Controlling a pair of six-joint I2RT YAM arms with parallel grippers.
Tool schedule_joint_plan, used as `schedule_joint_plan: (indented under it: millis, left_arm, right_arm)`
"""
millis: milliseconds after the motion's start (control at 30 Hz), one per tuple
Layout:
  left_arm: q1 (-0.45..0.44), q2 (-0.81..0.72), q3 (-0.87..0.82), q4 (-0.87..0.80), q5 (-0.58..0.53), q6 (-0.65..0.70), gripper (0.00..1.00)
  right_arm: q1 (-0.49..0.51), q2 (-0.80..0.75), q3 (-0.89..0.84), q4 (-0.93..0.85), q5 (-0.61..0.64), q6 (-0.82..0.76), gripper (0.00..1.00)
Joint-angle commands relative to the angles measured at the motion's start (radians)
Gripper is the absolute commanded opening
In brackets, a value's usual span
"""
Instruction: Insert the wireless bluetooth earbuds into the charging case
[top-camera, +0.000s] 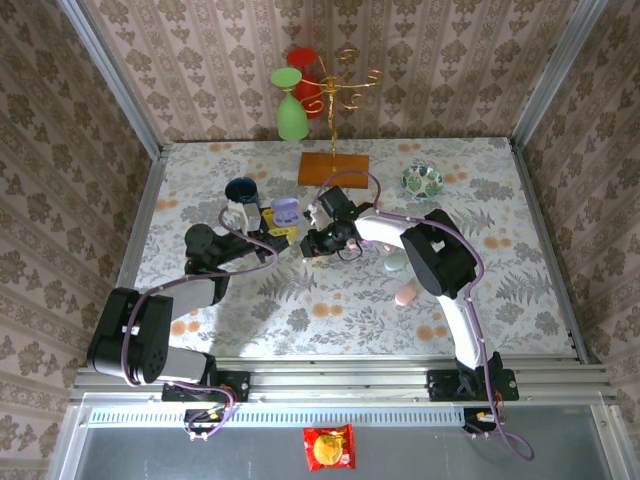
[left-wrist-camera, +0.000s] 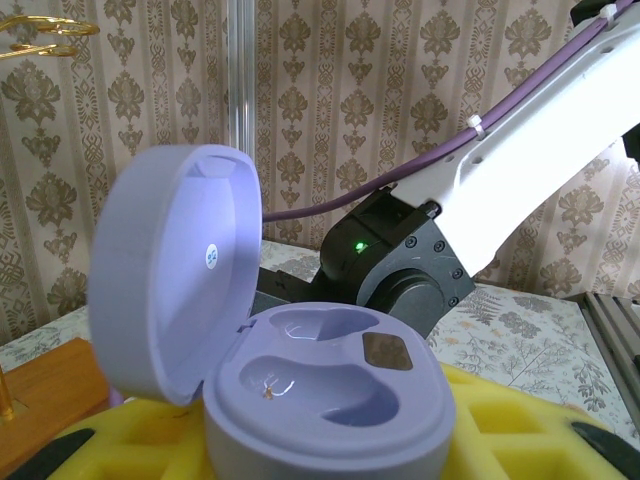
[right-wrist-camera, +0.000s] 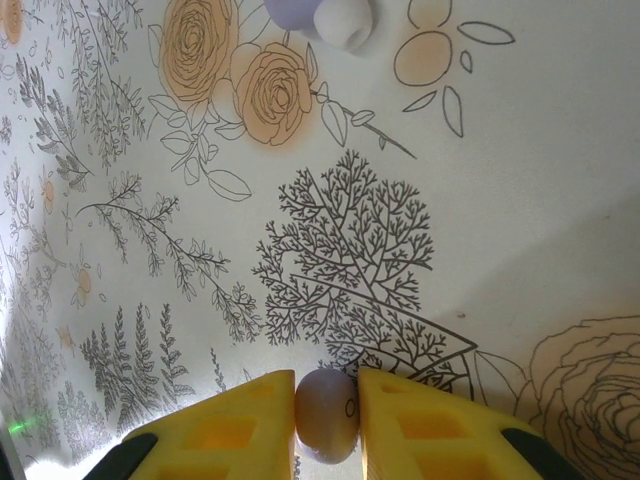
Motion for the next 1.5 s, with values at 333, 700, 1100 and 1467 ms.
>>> schedule_joint_plan:
  millis: [333, 700, 1100, 1467]
  left_arm:
    - [-0.005, 0.002, -0.015, 0.028, -0.008, 0.052, 0.42]
    - [-0.015, 0.039, -0.010, 0.028, -0.035, 0.076, 0.42]
    - [-0.025, 0.048, -0.017, 0.028, -0.069, 0.091, 0.42]
    - [-0.050, 0.093, -0.023, 0.026, -0.074, 0.119, 0.42]
  right_arm:
    - [0.015, -0.261, -0.189, -0.061, 0.438, 0.110, 0.21]
    - [0.060, -0.382, -0.288, -0.205, 0.758, 0.139, 0.21]
    - [0.111, -0.356, -0.239, -0.356, 0.950, 0.121, 0.21]
    - [0.113, -0.640, -0.460, -0.042, 0.812, 0.014, 0.20]
